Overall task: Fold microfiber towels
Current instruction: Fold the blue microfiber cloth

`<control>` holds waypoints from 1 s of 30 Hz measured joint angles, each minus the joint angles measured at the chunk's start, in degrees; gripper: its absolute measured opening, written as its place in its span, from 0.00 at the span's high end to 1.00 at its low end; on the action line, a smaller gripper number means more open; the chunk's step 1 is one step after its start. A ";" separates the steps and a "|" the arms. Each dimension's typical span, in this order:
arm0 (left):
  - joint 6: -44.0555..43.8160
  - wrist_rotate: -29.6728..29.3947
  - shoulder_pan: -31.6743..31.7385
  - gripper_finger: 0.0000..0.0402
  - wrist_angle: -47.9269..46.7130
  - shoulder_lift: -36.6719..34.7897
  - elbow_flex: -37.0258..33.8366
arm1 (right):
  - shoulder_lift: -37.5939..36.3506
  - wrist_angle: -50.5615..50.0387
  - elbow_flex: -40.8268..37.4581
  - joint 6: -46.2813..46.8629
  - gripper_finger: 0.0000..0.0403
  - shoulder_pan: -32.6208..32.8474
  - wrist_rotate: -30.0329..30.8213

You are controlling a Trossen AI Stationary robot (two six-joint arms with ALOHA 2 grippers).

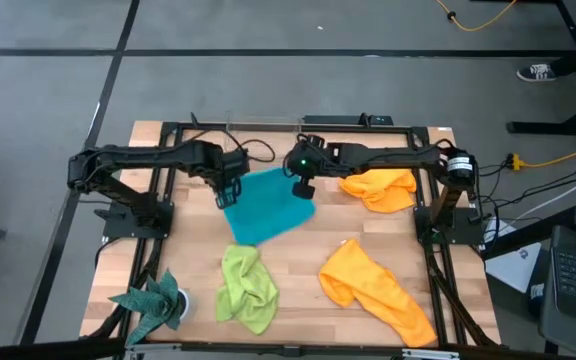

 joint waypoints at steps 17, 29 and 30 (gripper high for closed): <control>-4.60 4.15 -5.79 1.00 2.92 0.00 0.02 | -0.02 -5.94 -1.23 1.53 1.00 0.48 -4.94; -15.27 4.30 -17.58 1.00 11.88 0.00 -6.32 | 0.33 -4.66 -8.84 3.06 1.00 6.13 -9.53; -15.79 4.48 -18.44 1.00 12.78 0.00 -6.34 | 0.33 -4.26 -9.45 3.04 1.00 6.46 -9.51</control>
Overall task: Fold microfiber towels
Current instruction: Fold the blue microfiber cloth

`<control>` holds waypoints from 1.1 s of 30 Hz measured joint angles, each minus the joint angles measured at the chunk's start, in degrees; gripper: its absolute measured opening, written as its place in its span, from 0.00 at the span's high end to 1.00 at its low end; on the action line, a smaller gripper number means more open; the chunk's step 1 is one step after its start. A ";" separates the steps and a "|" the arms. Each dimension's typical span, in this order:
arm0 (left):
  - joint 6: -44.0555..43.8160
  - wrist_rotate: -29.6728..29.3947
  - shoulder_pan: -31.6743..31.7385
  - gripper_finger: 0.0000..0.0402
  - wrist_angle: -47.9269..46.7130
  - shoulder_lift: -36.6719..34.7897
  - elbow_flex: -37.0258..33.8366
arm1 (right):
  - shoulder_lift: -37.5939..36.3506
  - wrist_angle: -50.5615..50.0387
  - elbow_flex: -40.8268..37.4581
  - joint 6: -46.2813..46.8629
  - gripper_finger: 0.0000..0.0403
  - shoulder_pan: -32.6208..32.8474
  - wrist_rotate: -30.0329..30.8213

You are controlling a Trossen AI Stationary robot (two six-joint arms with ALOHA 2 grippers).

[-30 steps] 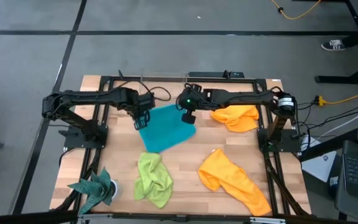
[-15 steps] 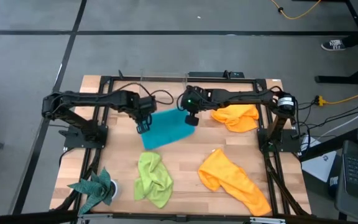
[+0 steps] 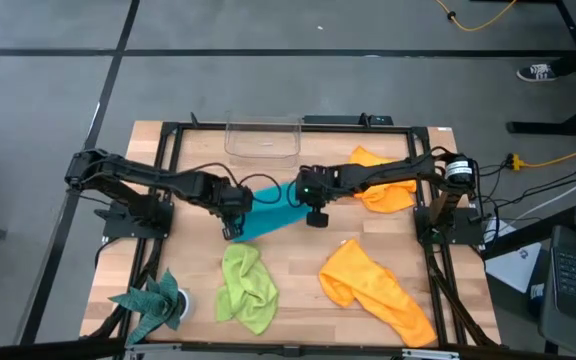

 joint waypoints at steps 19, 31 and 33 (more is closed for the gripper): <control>-3.46 5.36 -3.93 0.89 4.83 0.00 -0.07 | 0.09 -0.41 -1.30 -0.24 0.88 1.32 0.43; -8.63 7.63 -3.63 0.71 4.52 -0.66 -0.05 | 0.09 -16.66 4.49 -0.02 0.70 1.29 -4.00; -8.83 7.90 -3.08 0.71 4.14 -1.15 0.29 | 0.09 -19.87 6.93 -0.01 0.69 1.18 -7.43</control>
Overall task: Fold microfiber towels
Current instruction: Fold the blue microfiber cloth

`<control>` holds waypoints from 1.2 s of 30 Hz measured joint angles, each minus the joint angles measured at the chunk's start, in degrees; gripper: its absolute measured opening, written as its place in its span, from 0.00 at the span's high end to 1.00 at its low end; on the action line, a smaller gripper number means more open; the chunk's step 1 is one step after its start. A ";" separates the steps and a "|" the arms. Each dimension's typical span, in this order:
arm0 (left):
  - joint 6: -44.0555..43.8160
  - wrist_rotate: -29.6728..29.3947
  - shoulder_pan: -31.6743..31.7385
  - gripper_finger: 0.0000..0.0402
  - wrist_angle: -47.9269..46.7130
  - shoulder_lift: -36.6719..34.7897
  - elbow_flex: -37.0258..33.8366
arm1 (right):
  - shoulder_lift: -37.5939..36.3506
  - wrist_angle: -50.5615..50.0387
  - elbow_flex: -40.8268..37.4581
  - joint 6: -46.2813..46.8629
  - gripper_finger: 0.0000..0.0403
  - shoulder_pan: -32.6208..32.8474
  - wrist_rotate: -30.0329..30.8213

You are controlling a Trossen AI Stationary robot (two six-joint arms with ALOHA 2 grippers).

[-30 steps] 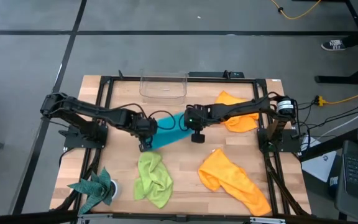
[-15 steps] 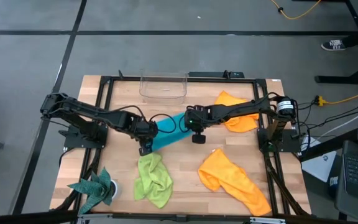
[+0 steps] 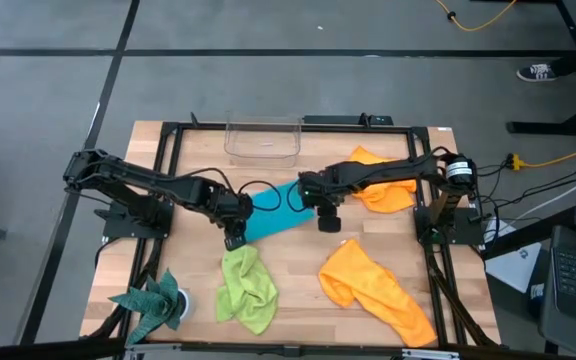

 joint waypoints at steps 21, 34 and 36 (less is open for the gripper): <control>-2.58 -7.47 3.80 0.72 -1.04 -20.75 5.06 | 0.98 25.83 1.06 11.18 0.73 -3.83 -0.08; -1.03 -13.08 3.01 0.72 -1.76 -21.47 4.99 | 11.74 30.85 -0.82 7.66 0.73 -6.85 0.59; -1.03 -13.12 3.01 0.72 -1.72 -21.18 5.07 | 12.19 31.00 -0.82 7.80 0.73 -7.00 6.27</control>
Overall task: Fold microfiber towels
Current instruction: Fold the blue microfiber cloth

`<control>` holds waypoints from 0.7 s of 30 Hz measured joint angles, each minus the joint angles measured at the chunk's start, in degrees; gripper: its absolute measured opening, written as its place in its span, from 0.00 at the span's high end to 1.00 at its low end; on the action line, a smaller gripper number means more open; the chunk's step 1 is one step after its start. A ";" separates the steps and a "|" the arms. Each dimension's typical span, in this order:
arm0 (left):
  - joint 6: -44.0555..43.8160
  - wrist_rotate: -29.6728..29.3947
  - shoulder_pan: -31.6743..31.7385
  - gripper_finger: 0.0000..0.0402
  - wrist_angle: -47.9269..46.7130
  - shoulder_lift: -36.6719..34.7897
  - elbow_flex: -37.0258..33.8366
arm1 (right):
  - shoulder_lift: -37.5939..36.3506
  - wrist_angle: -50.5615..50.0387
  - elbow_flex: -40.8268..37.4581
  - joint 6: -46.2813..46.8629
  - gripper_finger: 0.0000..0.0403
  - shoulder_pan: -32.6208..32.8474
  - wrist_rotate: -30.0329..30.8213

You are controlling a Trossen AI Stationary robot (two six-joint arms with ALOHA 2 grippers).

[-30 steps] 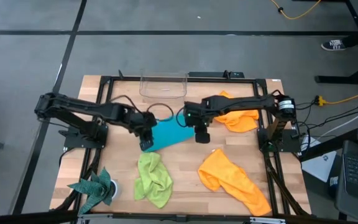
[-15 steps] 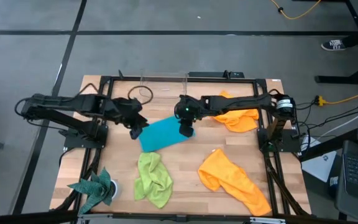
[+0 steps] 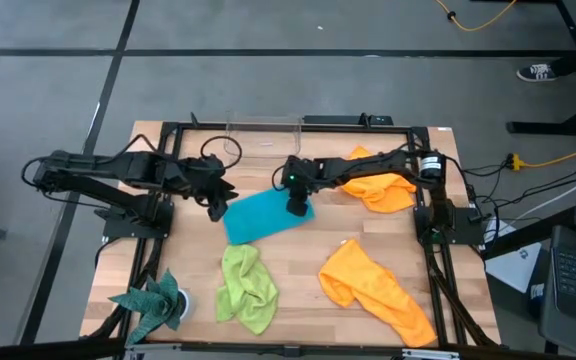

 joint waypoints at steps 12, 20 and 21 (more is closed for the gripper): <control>0.04 0.04 0.00 0.72 -2.03 1.74 -0.07 | -1.02 0.74 1.57 8.69 0.73 -1.62 5.18; 0.17 0.02 0.00 0.72 -2.27 2.18 -0.05 | -1.74 -5.41 1.55 5.76 0.73 -1.16 -18.24; 0.17 0.02 0.00 0.72 -2.31 2.22 -0.05 | -1.76 -5.71 1.55 5.69 0.73 -0.89 -18.43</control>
